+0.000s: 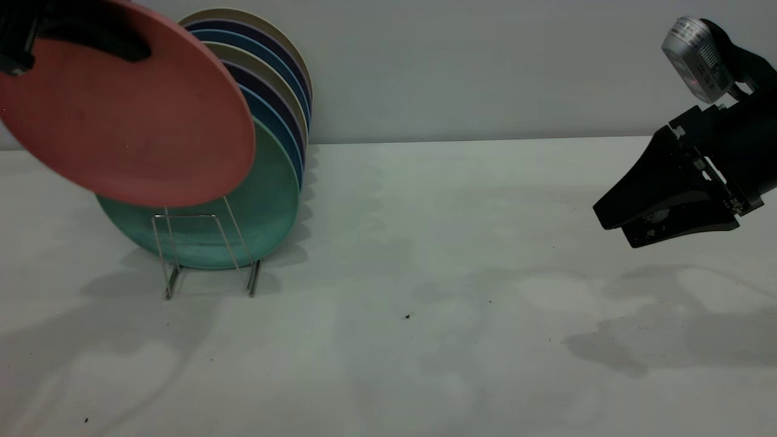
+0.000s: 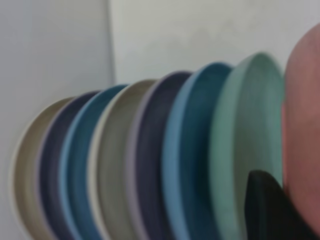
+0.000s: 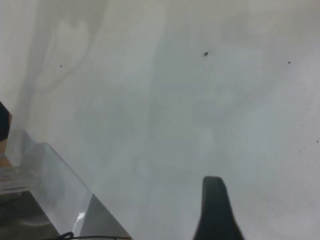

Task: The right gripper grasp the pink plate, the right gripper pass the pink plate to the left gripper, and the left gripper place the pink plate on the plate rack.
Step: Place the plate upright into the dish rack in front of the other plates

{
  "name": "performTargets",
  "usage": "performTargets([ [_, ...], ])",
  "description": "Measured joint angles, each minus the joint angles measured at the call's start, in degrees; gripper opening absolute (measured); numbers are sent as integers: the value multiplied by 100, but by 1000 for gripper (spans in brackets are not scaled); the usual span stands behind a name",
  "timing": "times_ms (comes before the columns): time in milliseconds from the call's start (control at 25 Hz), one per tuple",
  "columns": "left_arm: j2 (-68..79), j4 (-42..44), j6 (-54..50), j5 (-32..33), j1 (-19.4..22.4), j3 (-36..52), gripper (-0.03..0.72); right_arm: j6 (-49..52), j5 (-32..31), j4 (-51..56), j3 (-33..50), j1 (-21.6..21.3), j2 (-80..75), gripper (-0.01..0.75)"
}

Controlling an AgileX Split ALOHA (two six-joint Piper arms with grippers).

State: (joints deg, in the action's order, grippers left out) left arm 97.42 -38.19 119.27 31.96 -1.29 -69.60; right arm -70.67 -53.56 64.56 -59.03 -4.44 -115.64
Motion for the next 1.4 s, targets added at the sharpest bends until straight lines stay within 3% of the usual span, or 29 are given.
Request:
performTargets([
  [520, 373, -299, 65, 148, 0, 0, 119, 6, 0, -21, 0, 0, 0, 541],
  [1400, 1096, -582, -37, -299, 0, -6, 119, 6, 14, -59, 0, 0, 0, 532],
])
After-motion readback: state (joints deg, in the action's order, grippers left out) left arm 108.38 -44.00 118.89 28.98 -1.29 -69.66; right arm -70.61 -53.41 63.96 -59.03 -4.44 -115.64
